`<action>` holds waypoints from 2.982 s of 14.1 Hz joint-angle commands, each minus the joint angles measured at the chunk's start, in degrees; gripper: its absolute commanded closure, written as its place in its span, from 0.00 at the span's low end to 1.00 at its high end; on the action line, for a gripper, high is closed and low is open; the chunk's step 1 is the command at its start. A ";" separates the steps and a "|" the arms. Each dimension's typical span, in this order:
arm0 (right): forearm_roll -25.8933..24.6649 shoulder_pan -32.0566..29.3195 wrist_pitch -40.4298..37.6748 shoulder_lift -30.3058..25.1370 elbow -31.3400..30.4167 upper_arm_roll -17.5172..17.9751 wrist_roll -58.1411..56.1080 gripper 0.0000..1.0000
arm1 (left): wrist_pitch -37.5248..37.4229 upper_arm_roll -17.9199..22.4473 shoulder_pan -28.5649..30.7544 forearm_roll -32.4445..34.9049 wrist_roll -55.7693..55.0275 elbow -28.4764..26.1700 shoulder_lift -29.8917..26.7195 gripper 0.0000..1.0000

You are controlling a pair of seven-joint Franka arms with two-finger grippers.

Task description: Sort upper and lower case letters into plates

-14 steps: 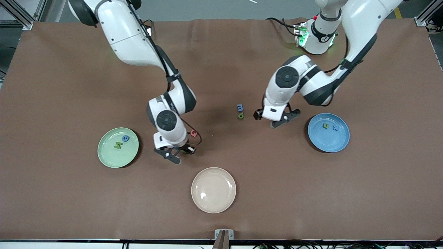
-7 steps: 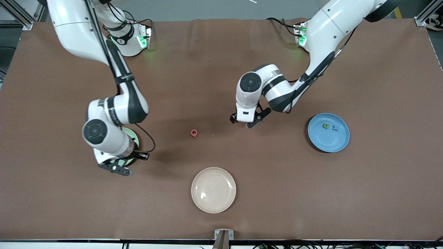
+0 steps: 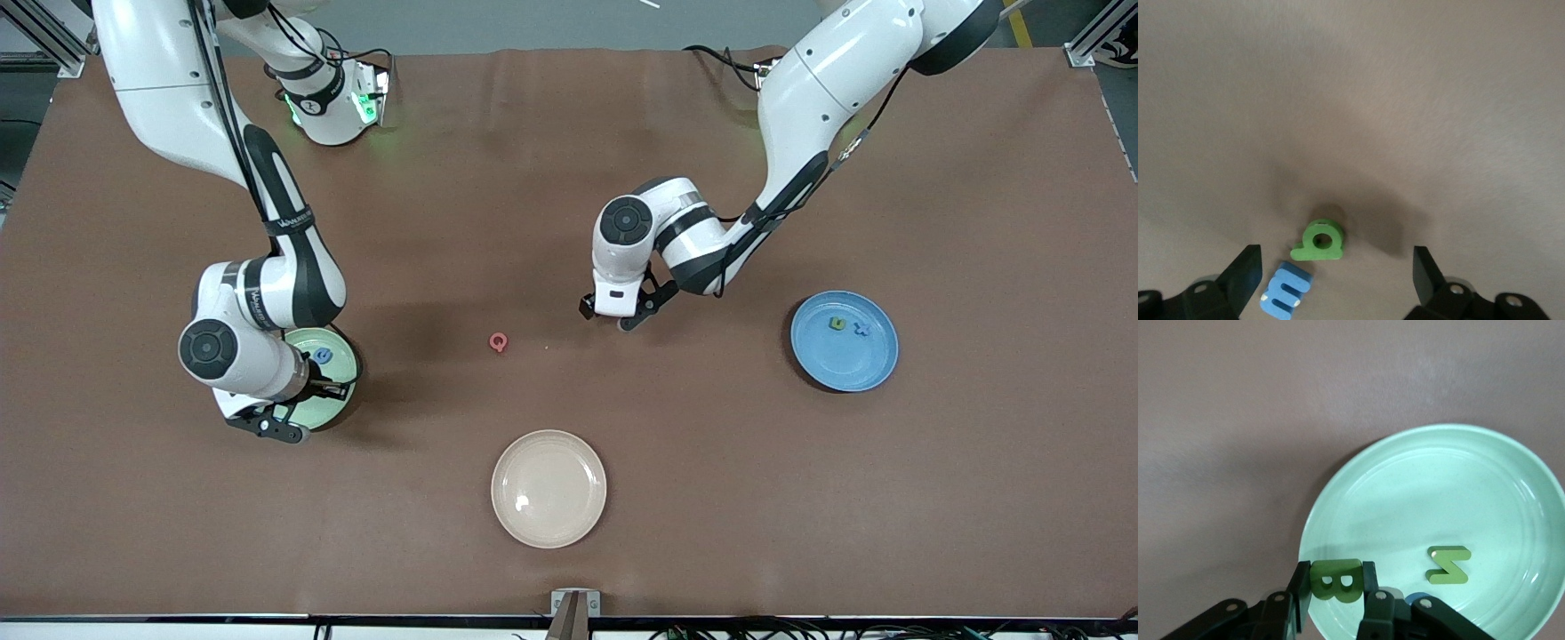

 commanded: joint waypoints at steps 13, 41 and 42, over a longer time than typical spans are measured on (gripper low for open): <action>-0.54 -2.44 3.62 -5.10 -8.92 1.03 -1.01 0.00 | 1.70 1.33 -0.49 1.05 -0.79 -2.33 -0.06 0.51; -1.42 28.94 14.16 2.19 -4.00 1.20 28.97 0.03 | -12.61 -16.39 32.16 0.52 23.79 -5.05 -13.77 0.85; -1.77 28.94 14.25 2.19 -4.00 1.11 27.74 0.04 | -12.71 -18.51 36.03 0.87 26.26 -6.28 -14.03 0.85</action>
